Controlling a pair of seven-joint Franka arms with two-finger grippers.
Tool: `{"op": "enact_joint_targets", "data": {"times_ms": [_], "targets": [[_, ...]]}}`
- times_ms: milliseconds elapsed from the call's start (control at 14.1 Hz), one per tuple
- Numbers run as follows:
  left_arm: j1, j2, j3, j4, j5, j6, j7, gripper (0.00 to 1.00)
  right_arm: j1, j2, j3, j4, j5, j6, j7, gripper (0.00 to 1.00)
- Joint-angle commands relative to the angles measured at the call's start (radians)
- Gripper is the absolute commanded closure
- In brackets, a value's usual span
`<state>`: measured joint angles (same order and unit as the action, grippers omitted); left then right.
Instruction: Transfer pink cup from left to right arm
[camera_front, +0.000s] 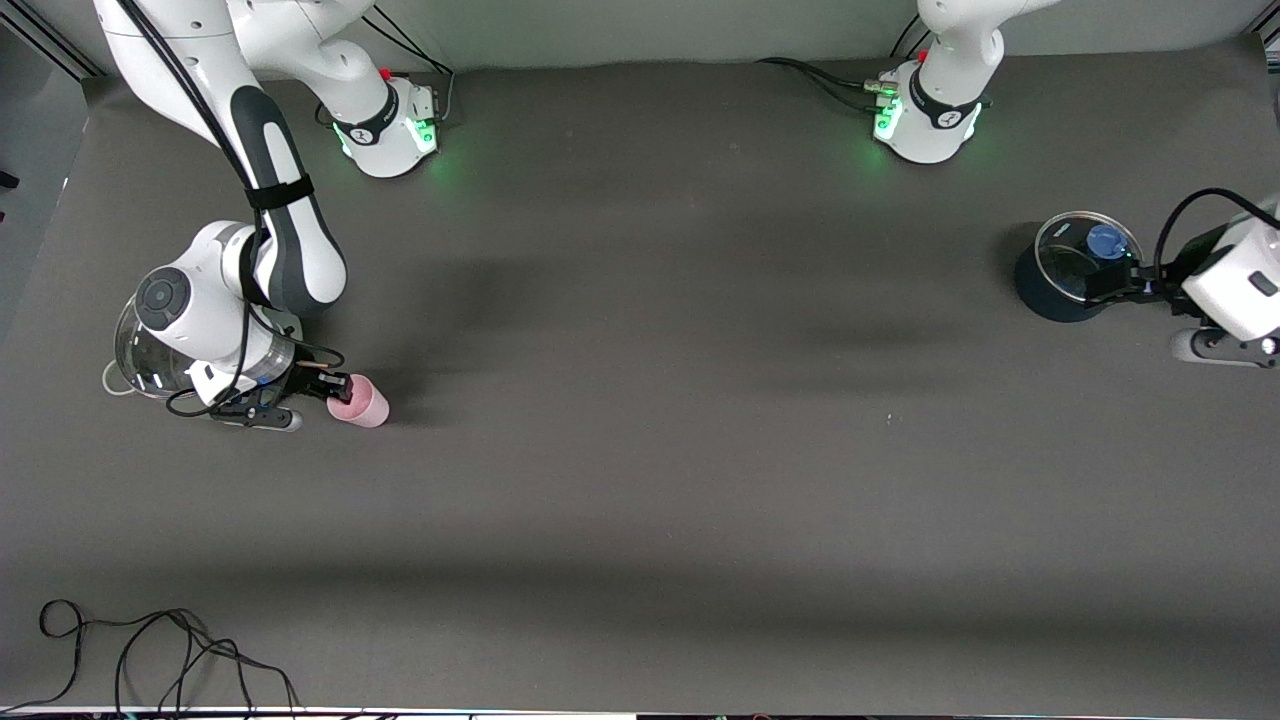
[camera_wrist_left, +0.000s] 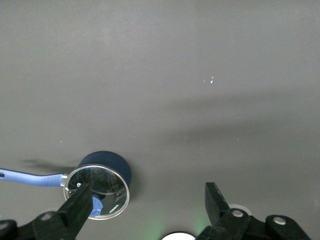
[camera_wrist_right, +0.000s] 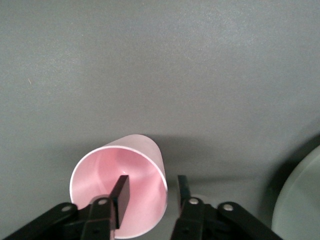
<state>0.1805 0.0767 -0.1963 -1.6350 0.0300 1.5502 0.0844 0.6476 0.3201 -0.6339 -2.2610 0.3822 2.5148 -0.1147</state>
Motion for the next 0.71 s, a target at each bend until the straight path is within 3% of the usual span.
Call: {"op": "enact_joint_targets", "data": {"times_ms": [0, 71, 212, 354, 495, 636], "targets": [[-0.22, -0.025, 0.205, -0.003, -0.016, 0.013, 0.003, 0.0, 0.015, -0.016, -0.007, 0.008, 0.03, 0.004, -0.036, 0.39], [-0.258, -0.025, 0.24, -0.003, -0.016, 0.013, 0.001, 0.0, 0.021, -0.032, -0.007, 0.018, 0.027, -0.002, -0.033, 0.35], [-0.26, -0.025, 0.241, 0.0, -0.021, 0.017, -0.009, 0.0, 0.039, -0.065, -0.015, 0.023, 0.021, -0.005, -0.029, 0.2], [-0.26, -0.021, 0.241, 0.01, -0.06, 0.021, -0.034, 0.0, 0.046, -0.108, -0.02, 0.026, 0.017, -0.005, -0.022, 0.01], [-0.259, -0.021, 0.241, 0.011, -0.062, 0.037, -0.064, 0.0, 0.044, -0.154, -0.021, 0.028, 0.011, -0.008, -0.017, 0.01], [-0.26, -0.021, 0.239, 0.011, -0.059, 0.041, -0.08, 0.0, 0.044, -0.194, -0.026, 0.055, -0.079, -0.084, 0.022, 0.01]]}}
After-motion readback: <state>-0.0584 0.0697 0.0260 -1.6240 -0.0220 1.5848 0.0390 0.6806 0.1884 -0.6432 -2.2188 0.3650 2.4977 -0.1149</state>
